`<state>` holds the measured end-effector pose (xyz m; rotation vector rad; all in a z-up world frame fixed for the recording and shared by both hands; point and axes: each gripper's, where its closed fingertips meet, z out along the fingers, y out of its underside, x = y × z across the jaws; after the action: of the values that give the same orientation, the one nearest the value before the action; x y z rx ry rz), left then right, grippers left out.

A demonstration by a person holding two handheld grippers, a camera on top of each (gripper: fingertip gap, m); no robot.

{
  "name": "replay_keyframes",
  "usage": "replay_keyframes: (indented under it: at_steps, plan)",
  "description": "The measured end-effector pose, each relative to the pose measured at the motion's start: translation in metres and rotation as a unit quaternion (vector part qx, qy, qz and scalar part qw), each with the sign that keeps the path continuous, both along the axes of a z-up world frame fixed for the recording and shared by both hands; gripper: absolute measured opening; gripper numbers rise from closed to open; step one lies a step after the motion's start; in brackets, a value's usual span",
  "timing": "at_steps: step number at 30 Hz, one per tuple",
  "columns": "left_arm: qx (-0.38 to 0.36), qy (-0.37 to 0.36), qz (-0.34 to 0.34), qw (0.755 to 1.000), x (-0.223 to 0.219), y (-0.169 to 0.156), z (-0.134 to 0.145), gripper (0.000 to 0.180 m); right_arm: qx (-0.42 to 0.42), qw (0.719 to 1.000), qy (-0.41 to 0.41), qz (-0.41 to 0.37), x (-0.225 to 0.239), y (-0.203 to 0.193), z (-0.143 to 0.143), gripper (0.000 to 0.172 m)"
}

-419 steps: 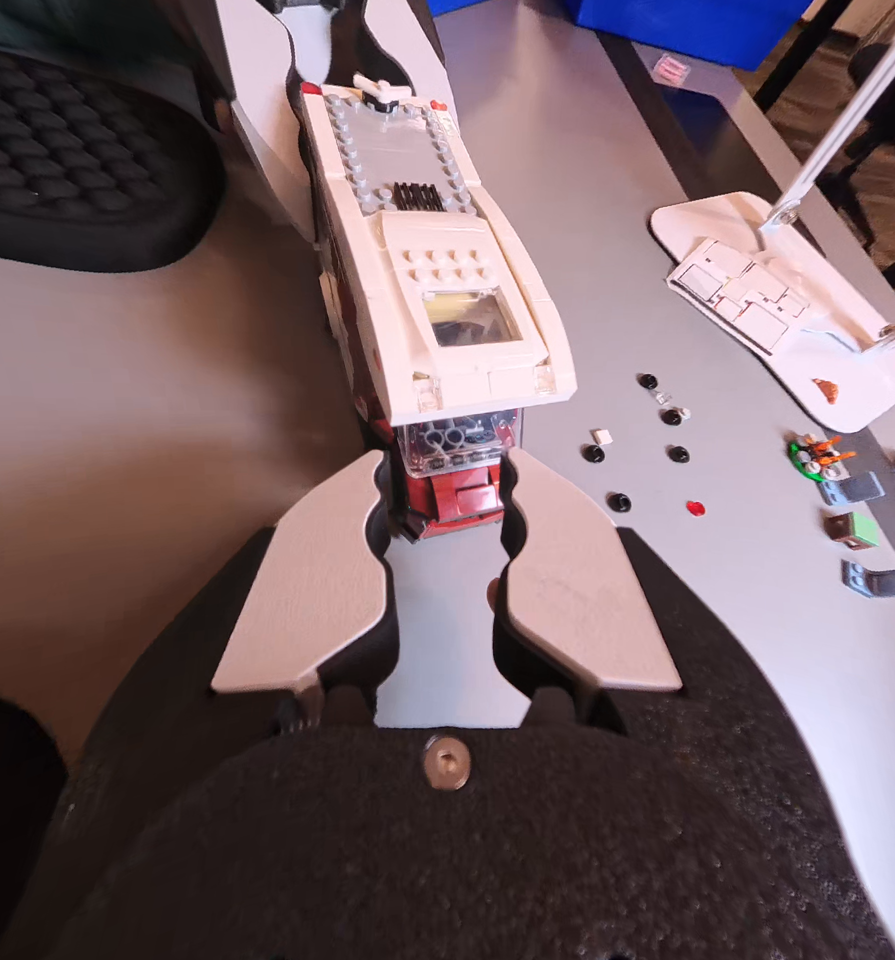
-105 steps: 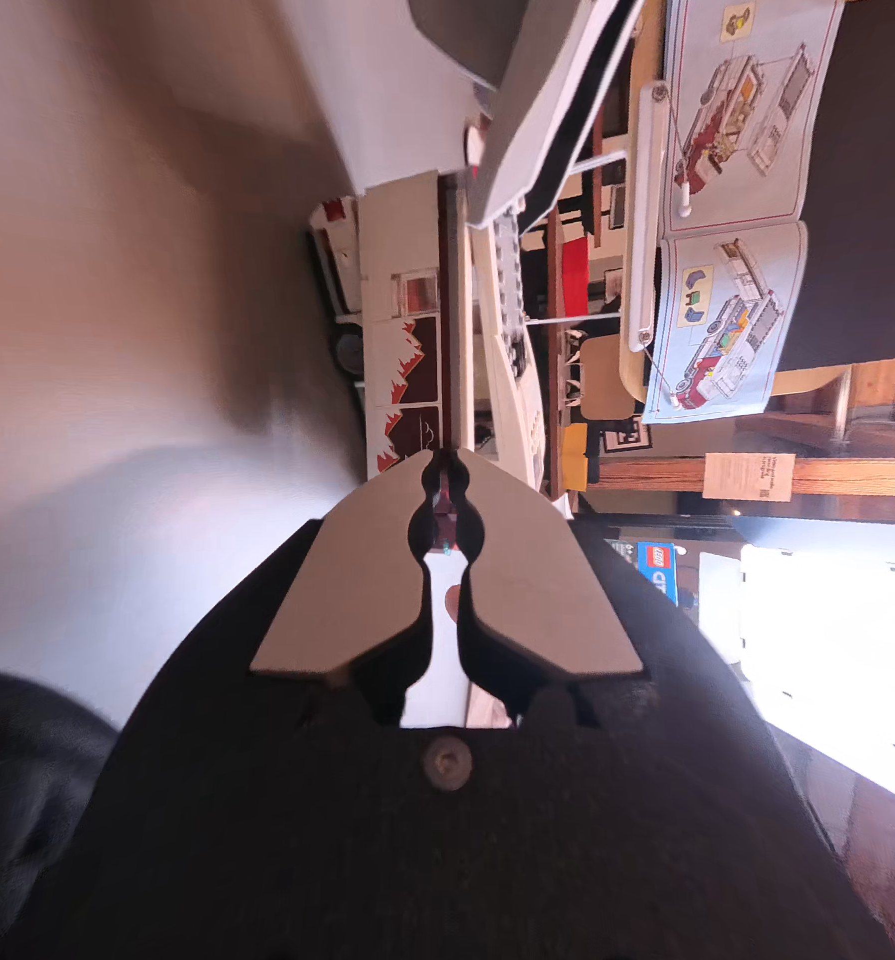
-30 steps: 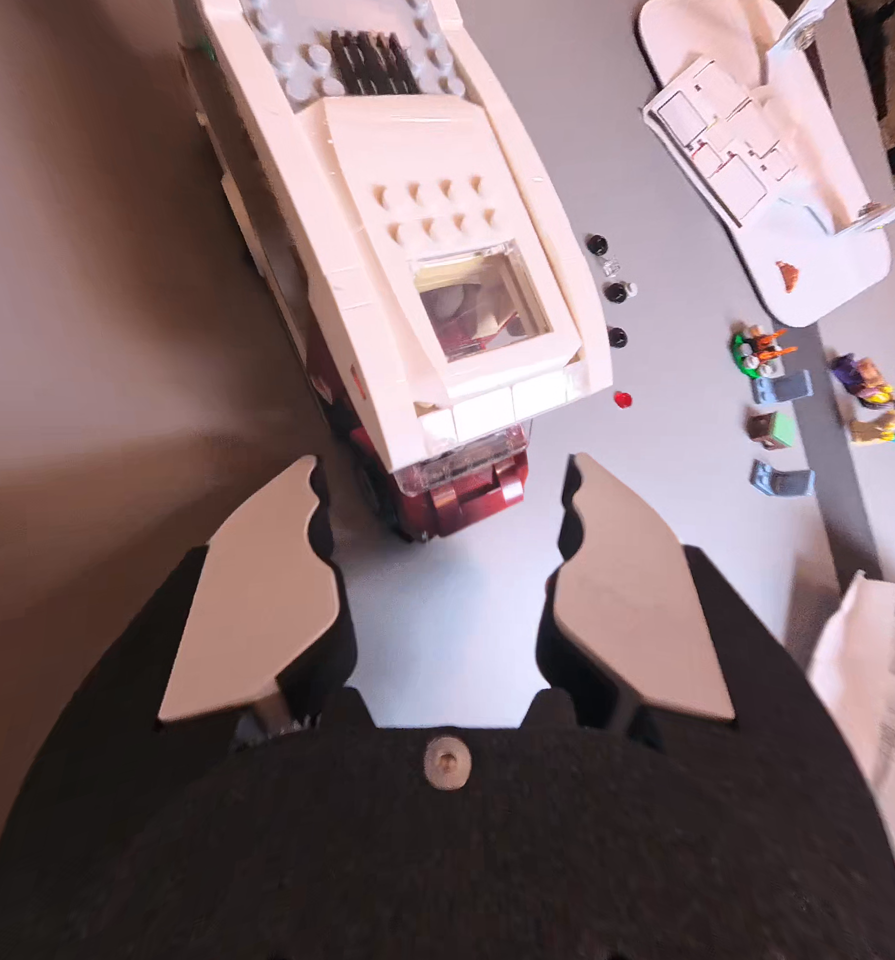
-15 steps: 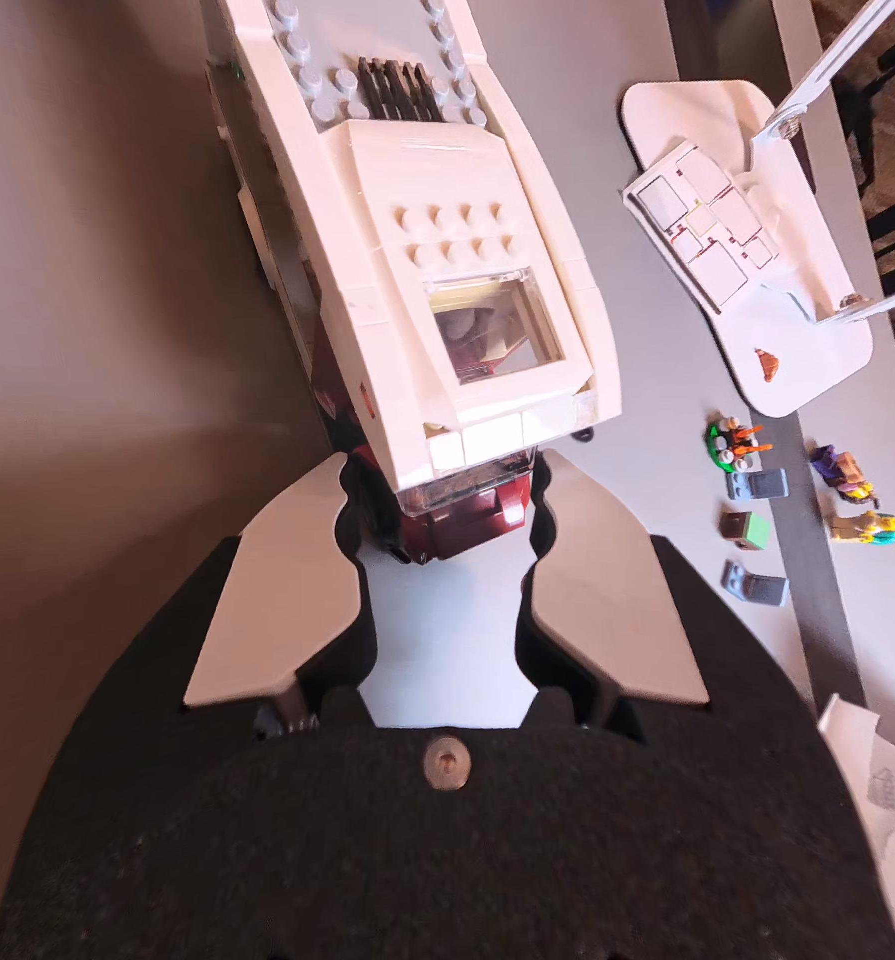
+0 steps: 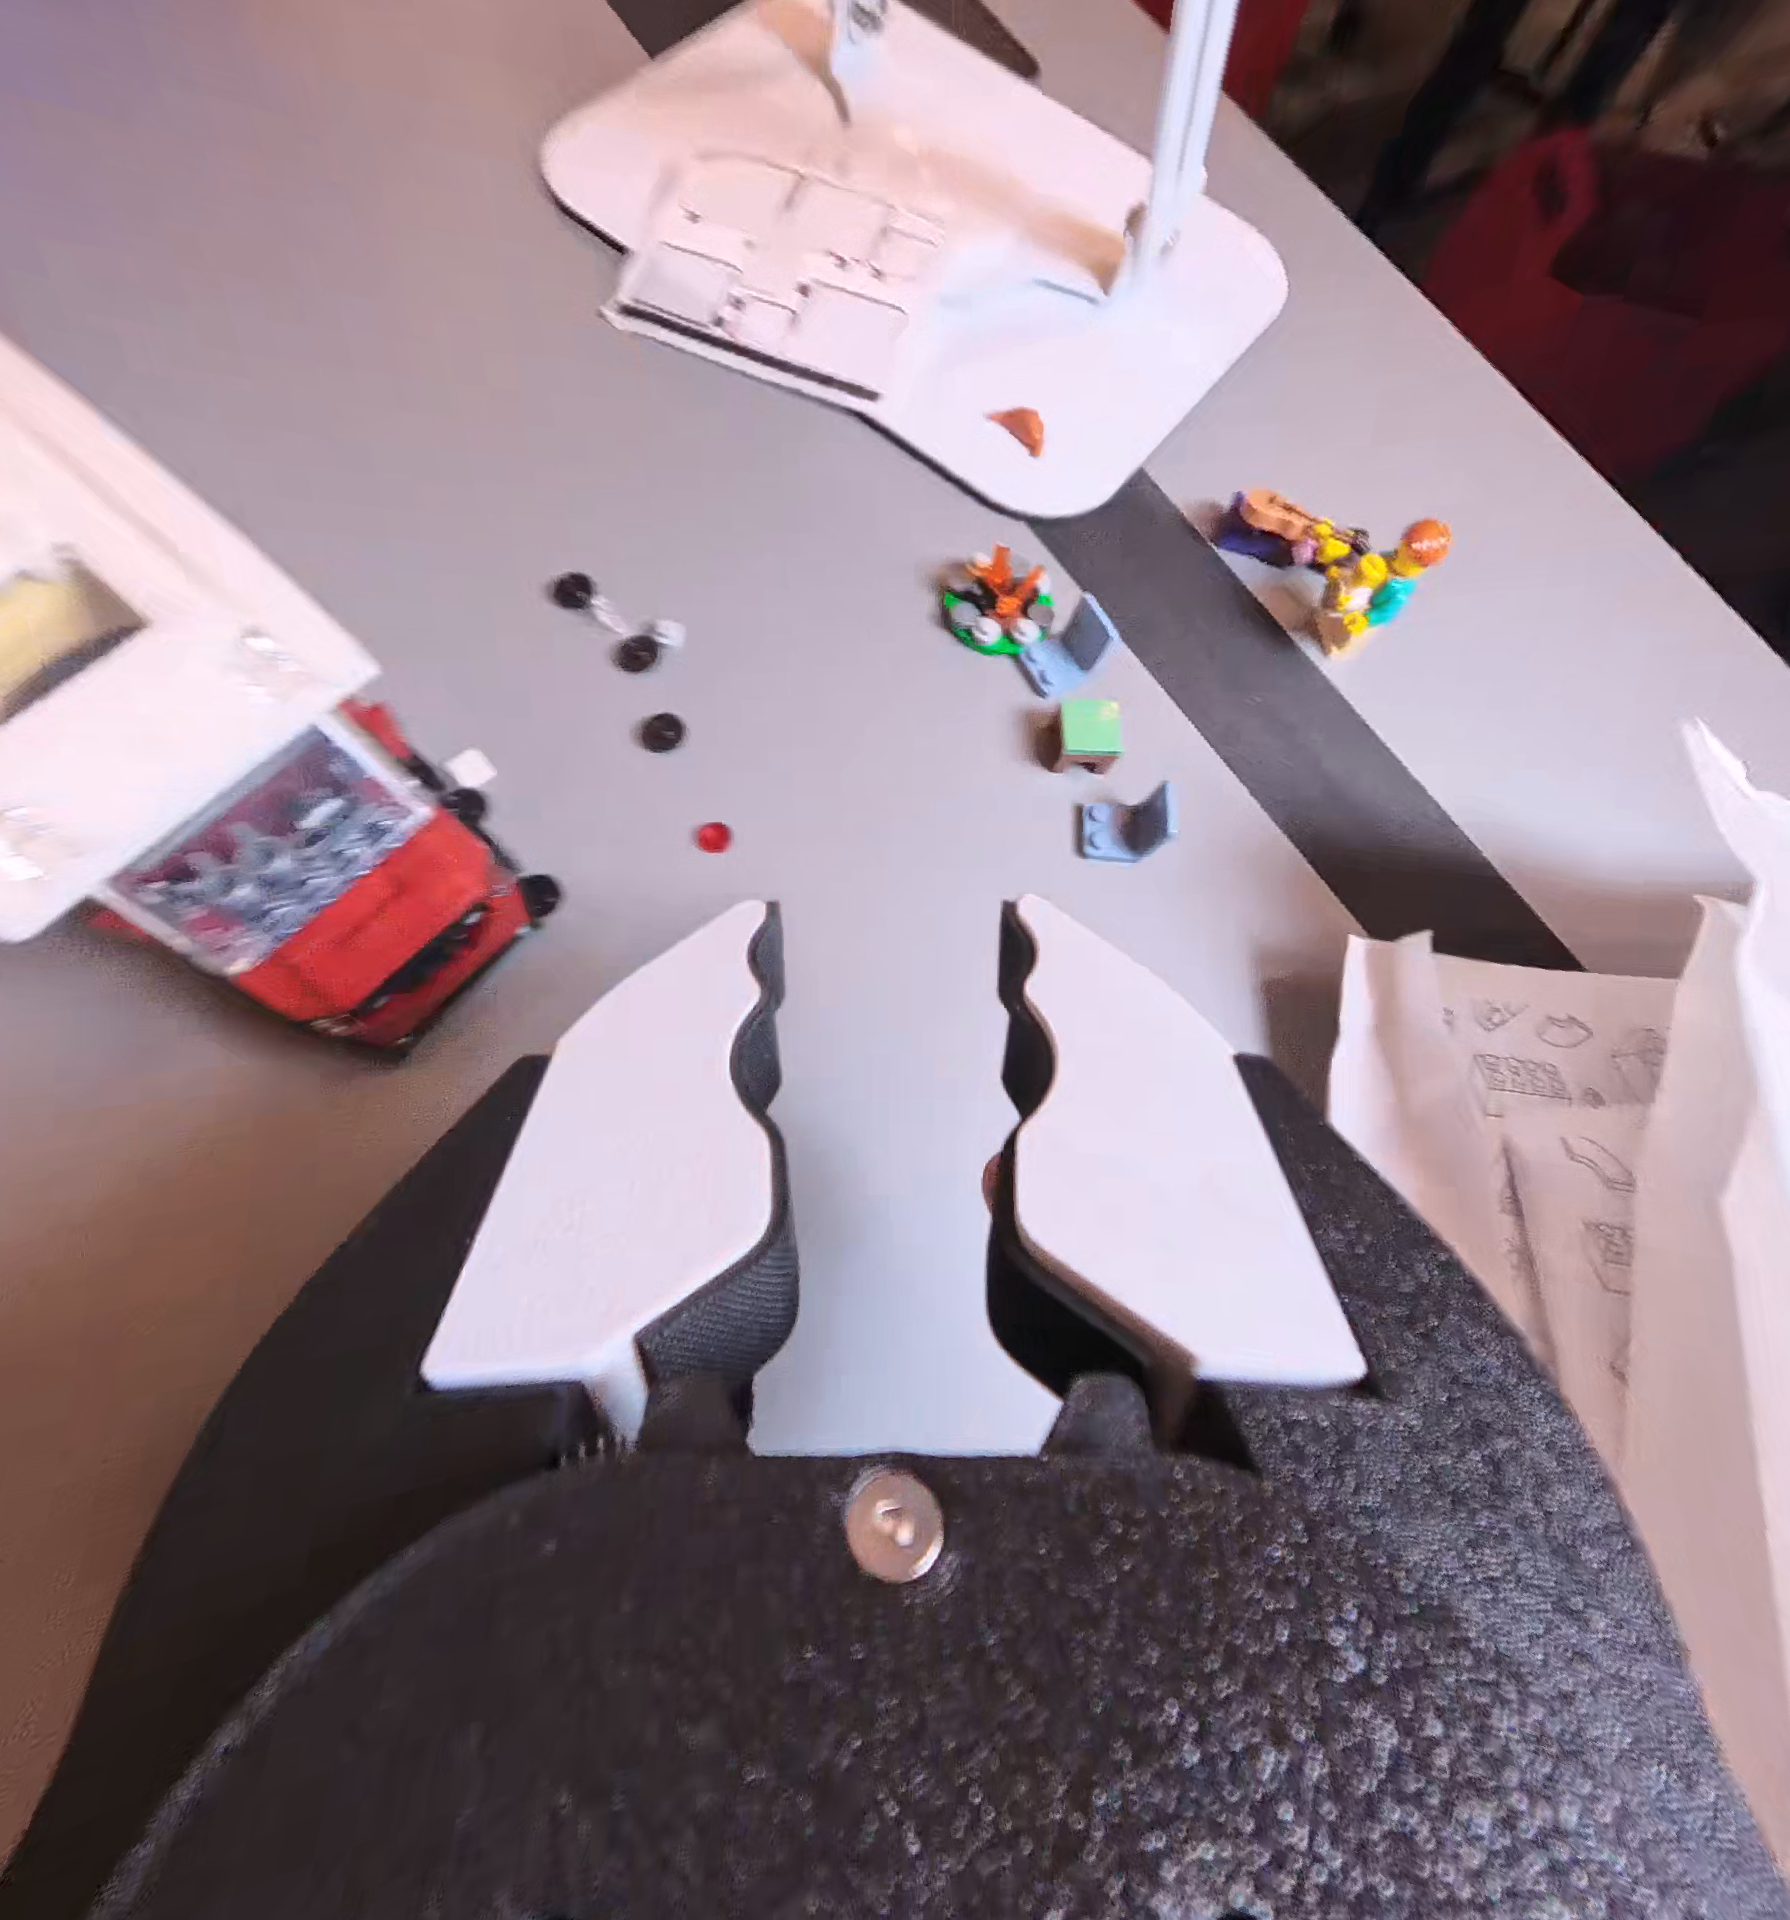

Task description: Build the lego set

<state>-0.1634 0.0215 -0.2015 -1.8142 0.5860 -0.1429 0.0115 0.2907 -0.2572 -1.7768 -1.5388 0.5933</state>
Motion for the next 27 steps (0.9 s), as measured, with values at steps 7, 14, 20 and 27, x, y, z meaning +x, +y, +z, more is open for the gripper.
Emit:
replay_keyframes:
  at_steps: [7, 14, 20, 27]
  plan:
    - [-0.002, 0.048, -0.031, 0.998, 0.021, 0.033, 0.009, 0.047, -0.01, 0.994, -0.071, -0.086, -0.026, 0.066, -0.035, 0.034]
    - [-0.015, 0.033, -0.045, 0.998, 0.019, 0.04, 0.009, 0.049, -0.045, 0.992, -0.088, -0.073, -0.037, 0.076, -0.047, 0.001]
    - [-0.089, 0.025, -0.093, 0.991, 0.025, 0.055, -0.008, 0.073, -0.024, 0.998, -0.029, -0.044, -0.028, 0.034, -0.002, 0.001]
    - [-0.178, 0.041, -0.156, 0.971, 0.044, 0.072, -0.03, 0.097, -0.018, 0.999, 0.019, -0.039, 0.015, -0.039, 0.039, 0.001]
